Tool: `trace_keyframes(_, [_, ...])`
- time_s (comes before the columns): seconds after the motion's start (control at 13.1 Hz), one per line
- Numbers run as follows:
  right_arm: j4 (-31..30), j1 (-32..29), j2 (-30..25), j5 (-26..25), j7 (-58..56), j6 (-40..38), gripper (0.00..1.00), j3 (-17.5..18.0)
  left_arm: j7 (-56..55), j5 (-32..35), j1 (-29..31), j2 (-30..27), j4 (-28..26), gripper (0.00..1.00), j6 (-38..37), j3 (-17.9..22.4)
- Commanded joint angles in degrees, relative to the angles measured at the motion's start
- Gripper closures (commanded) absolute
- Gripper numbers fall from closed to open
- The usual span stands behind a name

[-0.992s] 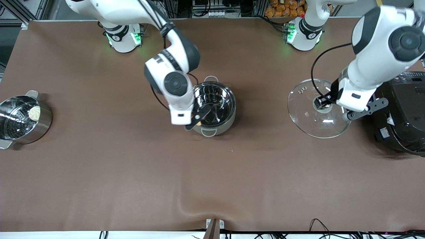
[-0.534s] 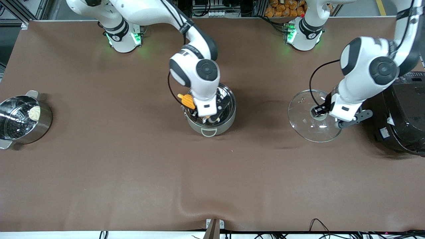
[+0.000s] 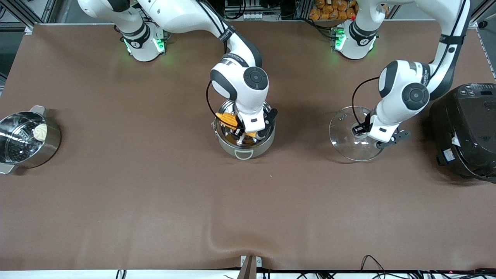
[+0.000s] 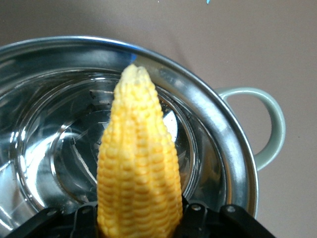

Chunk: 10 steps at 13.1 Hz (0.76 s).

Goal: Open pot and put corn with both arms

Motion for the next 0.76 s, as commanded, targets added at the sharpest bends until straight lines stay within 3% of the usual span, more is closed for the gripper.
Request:
trace_keyframes(0.0, [1.95,1.35,0.40,-1.26,0.47,-0.59,0.00,-0.62,1.44,-0.96,1.03,1.30,-1.15,1.00,3.12,-0.77])
trace_keyframes(0.38, [2.12,0.39,-1.87,-0.21,0.56,-1.20,0.00,-0.88,1.44,-0.96,1.03,2.89,-3.96,1.00,9.54,-0.77])
trace_keyframes(0.69, [2.12,-5.22,-8.46,3.20,0.29,-6.28,0.00,-0.80,1.44,-0.96,0.94,4.21,-4.49,1.00,11.56,-0.77])
